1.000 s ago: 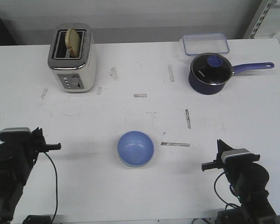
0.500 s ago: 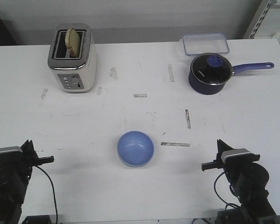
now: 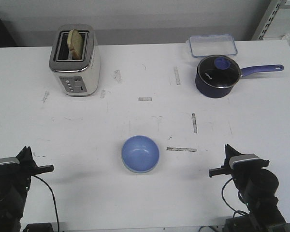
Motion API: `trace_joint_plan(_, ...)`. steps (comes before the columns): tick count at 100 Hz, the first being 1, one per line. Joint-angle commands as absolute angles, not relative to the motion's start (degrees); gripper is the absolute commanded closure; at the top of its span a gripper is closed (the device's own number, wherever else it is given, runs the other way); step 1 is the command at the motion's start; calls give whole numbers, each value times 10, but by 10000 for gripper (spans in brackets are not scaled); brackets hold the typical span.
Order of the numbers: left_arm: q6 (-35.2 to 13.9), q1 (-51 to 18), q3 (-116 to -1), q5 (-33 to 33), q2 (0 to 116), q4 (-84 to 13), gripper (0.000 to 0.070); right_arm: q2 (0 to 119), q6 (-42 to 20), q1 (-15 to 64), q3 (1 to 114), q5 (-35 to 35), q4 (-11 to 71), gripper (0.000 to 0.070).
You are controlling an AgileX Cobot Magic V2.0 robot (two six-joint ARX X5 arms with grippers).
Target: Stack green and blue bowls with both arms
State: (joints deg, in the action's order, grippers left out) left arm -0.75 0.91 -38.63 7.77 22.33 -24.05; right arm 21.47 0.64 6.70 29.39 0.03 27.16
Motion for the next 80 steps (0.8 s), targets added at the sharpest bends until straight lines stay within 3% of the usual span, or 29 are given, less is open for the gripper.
trace_joint_plan(1,-3,10,-391,79,218,-234,698,218,10,67,295,1,266,700)
trace_joint_plan(49,-2,-2,-354,79,177,-217,698,218,10,67,295,0,266,700)
trace_joint_plan(80,-8,0,-164,55,88,-4,699,218,10,67,295,0,266,700)
